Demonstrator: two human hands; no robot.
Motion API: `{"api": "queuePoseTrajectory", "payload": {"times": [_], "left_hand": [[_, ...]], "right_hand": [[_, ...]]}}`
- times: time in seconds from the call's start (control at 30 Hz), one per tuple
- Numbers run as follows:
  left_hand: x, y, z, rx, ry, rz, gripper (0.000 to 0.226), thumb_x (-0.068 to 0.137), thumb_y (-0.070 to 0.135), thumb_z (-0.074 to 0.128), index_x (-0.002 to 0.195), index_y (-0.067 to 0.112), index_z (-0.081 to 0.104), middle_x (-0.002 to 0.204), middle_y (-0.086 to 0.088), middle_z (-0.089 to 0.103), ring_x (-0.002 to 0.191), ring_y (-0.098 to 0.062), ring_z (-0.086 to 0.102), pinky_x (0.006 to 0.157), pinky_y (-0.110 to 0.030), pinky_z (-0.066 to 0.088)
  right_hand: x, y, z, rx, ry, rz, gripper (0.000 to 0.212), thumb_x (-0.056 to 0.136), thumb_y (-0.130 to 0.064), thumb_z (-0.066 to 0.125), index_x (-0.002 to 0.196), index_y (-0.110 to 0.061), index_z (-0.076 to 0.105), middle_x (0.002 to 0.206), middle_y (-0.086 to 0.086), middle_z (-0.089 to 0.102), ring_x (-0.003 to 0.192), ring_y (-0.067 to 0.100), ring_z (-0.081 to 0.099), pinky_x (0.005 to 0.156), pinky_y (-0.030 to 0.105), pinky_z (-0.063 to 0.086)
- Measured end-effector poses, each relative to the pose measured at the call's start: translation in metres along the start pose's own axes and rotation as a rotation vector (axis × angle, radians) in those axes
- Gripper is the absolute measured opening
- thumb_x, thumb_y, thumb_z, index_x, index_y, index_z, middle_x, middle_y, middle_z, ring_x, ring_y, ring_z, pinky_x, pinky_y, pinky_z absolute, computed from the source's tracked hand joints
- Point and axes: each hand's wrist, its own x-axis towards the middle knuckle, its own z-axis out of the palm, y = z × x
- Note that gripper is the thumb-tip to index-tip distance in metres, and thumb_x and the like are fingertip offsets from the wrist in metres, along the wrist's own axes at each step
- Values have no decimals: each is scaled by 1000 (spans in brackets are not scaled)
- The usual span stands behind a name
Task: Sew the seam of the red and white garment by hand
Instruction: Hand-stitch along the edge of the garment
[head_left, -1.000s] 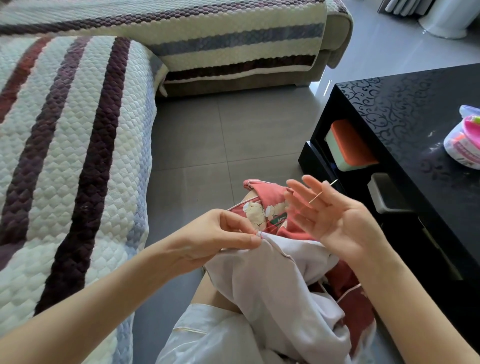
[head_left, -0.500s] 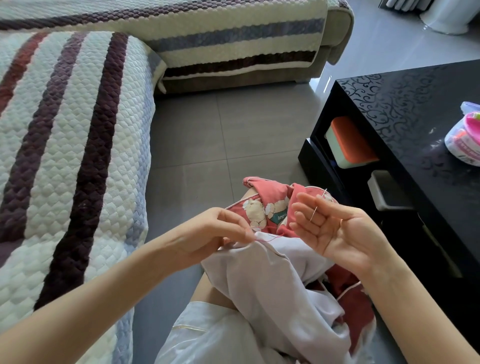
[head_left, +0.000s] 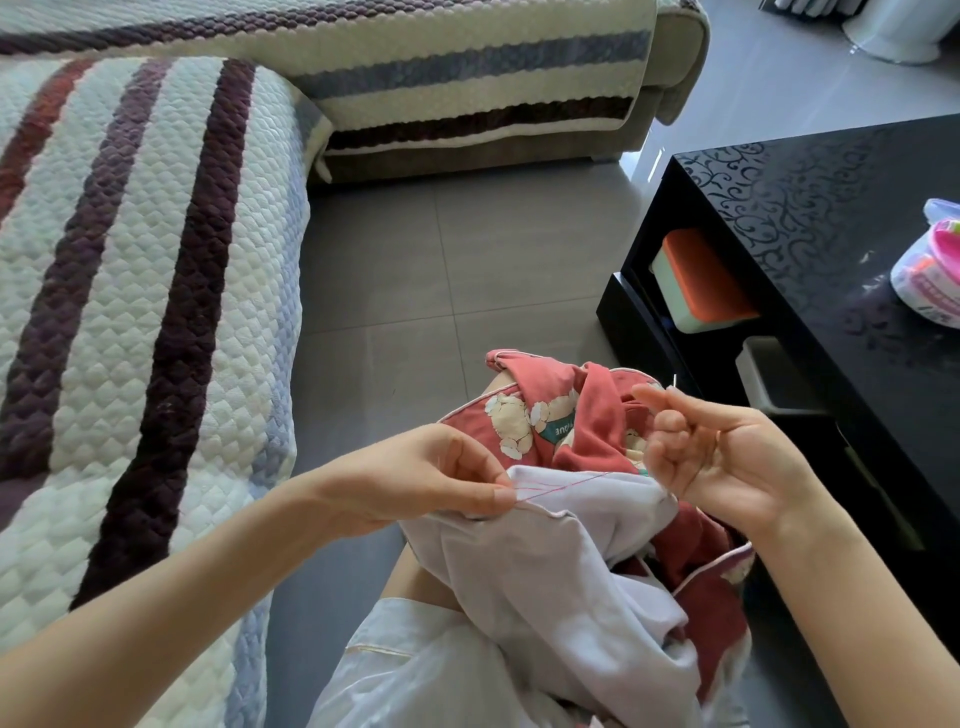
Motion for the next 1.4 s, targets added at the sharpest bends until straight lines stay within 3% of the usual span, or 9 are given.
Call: {"api": "queuePoseTrajectory", "payload": {"times": [0.2, 0.3, 0.4, 0.5, 0.57, 0.63, 0.73, 1.03, 1.4], "left_hand": [[-1, 0, 1, -23, 47, 10, 16, 71, 23, 71, 77, 8, 70, 66, 1, 63, 61, -5, 55, 60, -13, 47], [-2, -2, 0, -21, 43, 13, 7, 80, 14, 68, 76, 9, 71, 65, 1, 62, 60, -5, 54, 60, -12, 46], [-3, -2, 0, -13, 27, 18, 9, 82, 15, 67, 75, 12, 71, 66, 1, 61, 60, -5, 52, 59, -12, 44], [-3, 1, 2, -17, 6, 27, 13, 76, 22, 67, 76, 9, 70, 68, -1, 58, 61, -5, 51, 59, -11, 44], [-2, 2, 2, -19, 1, 32, 16, 76, 22, 66, 78, 7, 68, 67, -1, 58, 61, -6, 50, 59, -12, 44], [-2, 2, 2, -28, 0, 34, 15, 76, 22, 66, 78, 7, 68, 66, 1, 58, 60, -5, 51, 59, -11, 43], [-3, 1, 2, -14, 7, 37, 15, 75, 24, 66, 79, 9, 69, 68, 0, 59, 62, -5, 51, 59, -12, 44], [-3, -1, -3, -2, 25, 33, 9, 87, -1, 63, 85, 6, 68, 76, -4, 63, 66, -5, 58, 63, -12, 46], [2, 4, -7, 49, 18, 2, 14, 71, 16, 72, 80, 6, 71, 73, -5, 62, 68, -11, 54, 64, -14, 44]], "right_hand": [[4, -12, -14, -15, -15, -23, 61, 26, -12, 97, 81, 1, 75, 43, -5, 35, 34, 5, 31, 36, 18, 36], [7, -17, -18, -192, 124, -136, 19, 76, -18, 71, 81, 0, 74, 41, -5, 31, 33, 4, 26, 35, 16, 29], [9, -11, -17, -623, 267, -344, 30, 99, -9, 39, 92, 1, 67, 39, -7, 33, 35, 2, 28, 41, 18, 27], [1, 9, 4, -1081, 290, -554, 28, 94, -4, 51, 82, -13, 74, 56, 0, 66, 55, 3, 58, 57, 17, 45], [-9, 25, 17, -1192, 97, -563, 24, 91, -7, 59, 80, -21, 76, 78, -3, 74, 77, 3, 66, 71, 16, 48], [-17, 40, 25, -1243, -127, -497, 9, 88, -22, 67, 85, -25, 76, 74, -1, 73, 72, 11, 66, 68, 23, 50], [-19, 55, 25, -1359, -233, -549, 11, 78, -38, 68, 82, -30, 74, 48, -7, 39, 47, 7, 35, 49, 19, 29], [-26, 69, 29, -1560, -28, -980, 10, 80, -37, 64, 73, -31, 67, 47, -17, 37, 45, 1, 37, 48, 13, 27], [-25, 83, 33, -1550, 45, -849, 11, 74, -29, 67, 64, -31, 64, 46, -15, 41, 45, 5, 39, 49, 16, 28]]}}
